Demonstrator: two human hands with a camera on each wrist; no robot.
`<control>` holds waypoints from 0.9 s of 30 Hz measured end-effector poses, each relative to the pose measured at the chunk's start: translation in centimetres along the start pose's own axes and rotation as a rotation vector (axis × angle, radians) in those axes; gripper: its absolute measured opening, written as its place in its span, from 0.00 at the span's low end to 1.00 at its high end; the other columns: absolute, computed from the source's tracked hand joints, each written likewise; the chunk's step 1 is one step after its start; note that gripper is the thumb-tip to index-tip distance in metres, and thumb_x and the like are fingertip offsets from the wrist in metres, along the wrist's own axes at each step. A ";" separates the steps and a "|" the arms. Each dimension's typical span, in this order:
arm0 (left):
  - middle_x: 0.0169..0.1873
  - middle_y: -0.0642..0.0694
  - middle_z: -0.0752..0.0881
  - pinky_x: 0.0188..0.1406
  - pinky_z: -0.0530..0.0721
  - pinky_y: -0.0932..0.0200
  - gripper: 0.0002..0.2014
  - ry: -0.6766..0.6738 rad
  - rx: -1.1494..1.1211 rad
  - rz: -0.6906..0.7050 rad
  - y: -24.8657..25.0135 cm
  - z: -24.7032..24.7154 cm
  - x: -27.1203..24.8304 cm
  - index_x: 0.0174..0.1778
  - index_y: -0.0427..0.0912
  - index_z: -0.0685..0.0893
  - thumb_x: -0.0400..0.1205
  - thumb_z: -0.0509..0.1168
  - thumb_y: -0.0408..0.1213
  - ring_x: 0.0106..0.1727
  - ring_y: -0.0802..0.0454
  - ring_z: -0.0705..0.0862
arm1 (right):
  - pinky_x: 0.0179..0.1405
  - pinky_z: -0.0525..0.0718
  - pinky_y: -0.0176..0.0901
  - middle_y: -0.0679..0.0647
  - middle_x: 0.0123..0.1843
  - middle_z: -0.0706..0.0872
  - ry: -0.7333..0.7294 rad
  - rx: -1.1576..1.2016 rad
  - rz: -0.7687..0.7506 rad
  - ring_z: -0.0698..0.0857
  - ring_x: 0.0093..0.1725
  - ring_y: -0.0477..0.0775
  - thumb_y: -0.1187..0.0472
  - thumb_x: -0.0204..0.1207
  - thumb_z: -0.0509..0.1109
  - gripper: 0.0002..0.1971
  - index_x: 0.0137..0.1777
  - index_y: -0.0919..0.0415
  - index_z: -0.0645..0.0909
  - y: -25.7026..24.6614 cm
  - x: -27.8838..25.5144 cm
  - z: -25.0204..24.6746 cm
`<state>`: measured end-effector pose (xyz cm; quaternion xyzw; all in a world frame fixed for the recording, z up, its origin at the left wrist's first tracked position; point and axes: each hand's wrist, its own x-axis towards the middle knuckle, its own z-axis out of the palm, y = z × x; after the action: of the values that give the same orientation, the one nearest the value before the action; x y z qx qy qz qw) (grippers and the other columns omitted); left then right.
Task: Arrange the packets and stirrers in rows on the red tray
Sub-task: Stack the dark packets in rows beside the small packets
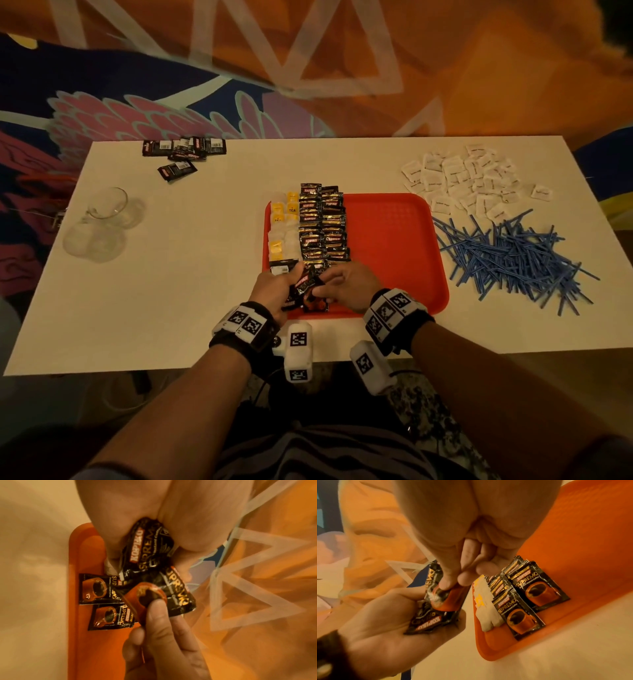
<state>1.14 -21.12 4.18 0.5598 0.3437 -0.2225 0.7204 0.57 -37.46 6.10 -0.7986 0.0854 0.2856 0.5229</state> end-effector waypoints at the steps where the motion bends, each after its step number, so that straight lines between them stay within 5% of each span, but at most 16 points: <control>1: 0.48 0.38 0.92 0.47 0.90 0.42 0.11 0.015 0.016 0.006 -0.3 0.2 0.2 0.59 0.40 0.86 0.82 0.72 0.36 0.48 0.38 0.92 | 0.34 0.81 0.33 0.51 0.39 0.91 -0.010 0.002 -0.003 0.87 0.33 0.42 0.61 0.71 0.80 0.08 0.49 0.58 0.88 0.3 0.1 0.2; 6: 0.46 0.46 0.92 0.53 0.88 0.47 0.12 0.106 0.276 0.163 -1.2 0.1 2.0 0.61 0.47 0.85 0.83 0.71 0.45 0.45 0.48 0.90 | 0.34 0.74 0.30 0.43 0.44 0.85 0.130 -0.134 0.058 0.81 0.41 0.39 0.56 0.72 0.79 0.12 0.55 0.57 0.88 3.1 1.0 -0.2; 9: 0.47 0.44 0.91 0.46 0.85 0.53 0.14 0.143 0.545 0.202 -1.5 -0.7 2.9 0.64 0.52 0.83 0.82 0.68 0.40 0.39 0.47 0.88 | 0.31 0.73 0.30 0.44 0.49 0.86 0.140 -0.164 0.190 0.83 0.44 0.41 0.54 0.75 0.76 0.11 0.55 0.55 0.87 5.2 1.5 -1.2; 12: 0.55 0.44 0.89 0.55 0.83 0.53 0.12 0.204 0.798 0.206 -2.0 -1.0 3.3 0.61 0.52 0.84 0.81 0.69 0.43 0.52 0.42 0.88 | 0.31 0.75 0.31 0.45 0.48 0.87 0.174 -0.180 0.283 0.83 0.42 0.41 0.54 0.75 0.76 0.10 0.54 0.54 0.87 6.6 1.9 -1.9; 14: 0.57 0.45 0.87 0.53 0.77 0.58 0.14 0.228 0.910 0.215 -2.3 -0.8 3.2 0.62 0.49 0.83 0.82 0.69 0.46 0.58 0.41 0.85 | 0.32 0.77 0.32 0.47 0.48 0.87 0.185 -0.208 0.310 0.83 0.42 0.43 0.55 0.75 0.76 0.06 0.49 0.54 0.86 7.3 2.2 -2.0; 22: 0.56 0.43 0.87 0.54 0.82 0.51 0.20 0.280 1.016 0.221 -4.1 1.2 3.4 0.62 0.47 0.81 0.79 0.73 0.52 0.59 0.41 0.84 | 0.25 0.68 0.28 0.45 0.47 0.82 0.165 -0.319 0.349 0.78 0.38 0.39 0.51 0.73 0.78 0.13 0.48 0.51 0.77 8.5 4.0 -0.9; 27: 0.58 0.44 0.88 0.57 0.85 0.50 0.23 0.279 1.025 0.224 -5.1 1.7 3.8 0.66 0.47 0.81 0.77 0.76 0.49 0.59 0.42 0.86 | 0.29 0.74 0.31 0.48 0.45 0.84 0.246 -0.185 0.342 0.80 0.39 0.42 0.51 0.69 0.81 0.19 0.52 0.54 0.75 9.4 4.6 -0.5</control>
<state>0.53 -23.94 -1.76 0.8969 0.2217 -0.2069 0.3219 0.41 -41.31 -3.65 -0.8458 0.2560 0.2772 0.3771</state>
